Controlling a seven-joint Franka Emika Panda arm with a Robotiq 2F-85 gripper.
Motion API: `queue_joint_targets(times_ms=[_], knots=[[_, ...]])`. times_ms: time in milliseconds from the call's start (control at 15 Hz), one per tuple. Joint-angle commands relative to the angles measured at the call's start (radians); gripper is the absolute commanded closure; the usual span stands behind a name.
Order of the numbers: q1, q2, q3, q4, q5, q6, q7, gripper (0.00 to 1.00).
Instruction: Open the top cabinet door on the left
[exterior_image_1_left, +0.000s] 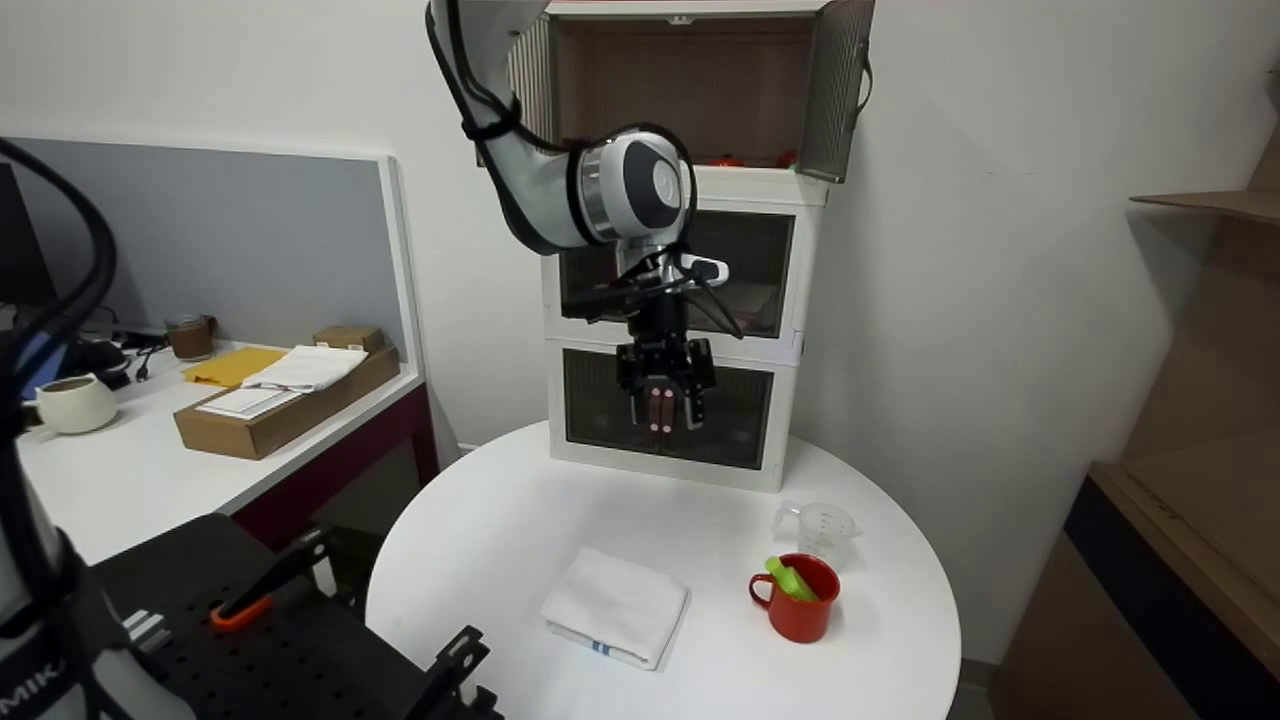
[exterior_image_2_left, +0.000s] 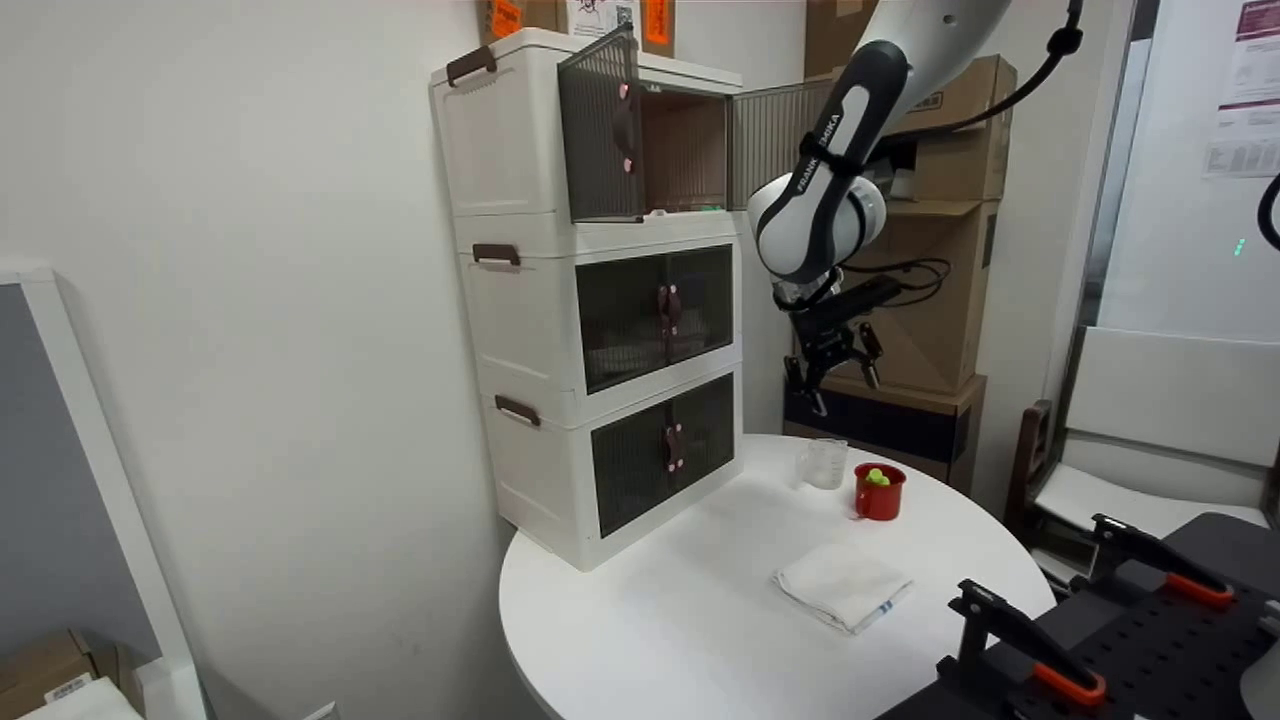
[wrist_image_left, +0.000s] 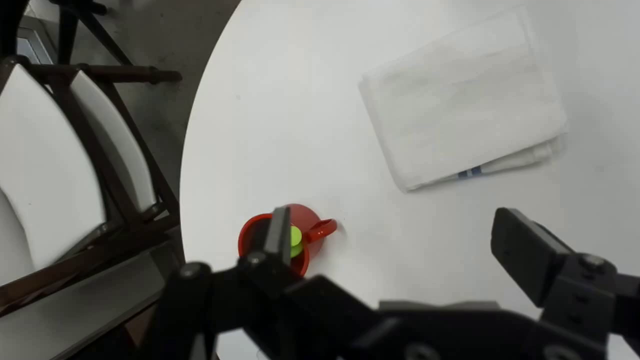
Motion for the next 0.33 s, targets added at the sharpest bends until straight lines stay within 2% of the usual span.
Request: queue_joint_targets(times_ms=[0, 267], knots=[[0.017, 0.001, -0.014, 0.001, 0.009, -0.001, -0.006, 0.00], [0.010, 0.014, -0.025, 0.002, 0.008, 0.000, -0.007, 0.00]])
